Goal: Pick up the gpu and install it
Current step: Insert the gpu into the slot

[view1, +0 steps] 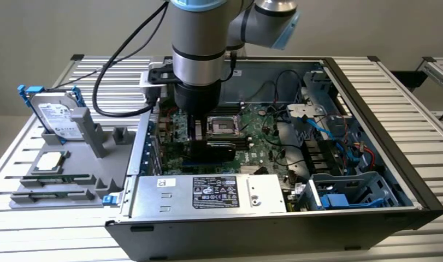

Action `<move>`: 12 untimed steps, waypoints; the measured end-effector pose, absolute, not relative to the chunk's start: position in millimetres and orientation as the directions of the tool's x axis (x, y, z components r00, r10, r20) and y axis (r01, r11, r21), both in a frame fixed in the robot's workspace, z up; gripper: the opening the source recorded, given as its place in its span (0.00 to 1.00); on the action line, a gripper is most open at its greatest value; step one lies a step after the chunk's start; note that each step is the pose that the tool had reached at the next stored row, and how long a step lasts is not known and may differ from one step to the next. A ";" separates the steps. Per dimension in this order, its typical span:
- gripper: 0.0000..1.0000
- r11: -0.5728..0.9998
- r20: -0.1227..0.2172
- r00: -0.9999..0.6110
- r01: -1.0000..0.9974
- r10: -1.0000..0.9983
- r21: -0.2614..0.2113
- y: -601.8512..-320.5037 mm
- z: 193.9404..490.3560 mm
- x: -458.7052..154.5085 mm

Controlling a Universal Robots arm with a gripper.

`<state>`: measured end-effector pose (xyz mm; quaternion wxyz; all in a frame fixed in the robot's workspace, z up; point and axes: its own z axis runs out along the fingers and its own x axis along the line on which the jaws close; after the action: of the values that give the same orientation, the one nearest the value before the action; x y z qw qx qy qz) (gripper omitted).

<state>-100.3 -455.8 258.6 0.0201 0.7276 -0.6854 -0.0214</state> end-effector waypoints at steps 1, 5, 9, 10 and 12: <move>0.53 -0.060 -0.004 0.060 -0.996 -0.998 0.059 -455.8 258.3 -100.2; 0.53 -0.063 -0.005 0.063 -0.996 -0.998 0.058 -455.8 257.3 -100.3; 0.51 -0.066 -0.007 0.066 -0.996 -0.998 0.058 -455.8 256.7 -100.2; 0.51 -0.067 -0.007 0.066 -0.996 -0.998 0.058 -455.8 256.6 -100.2; 0.44 -0.067 -0.007 0.067 -0.996 -0.998 0.058 -455.8 256.4 -100.2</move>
<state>-100.2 -455.8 256.4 0.0188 0.7302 -0.6826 -0.0226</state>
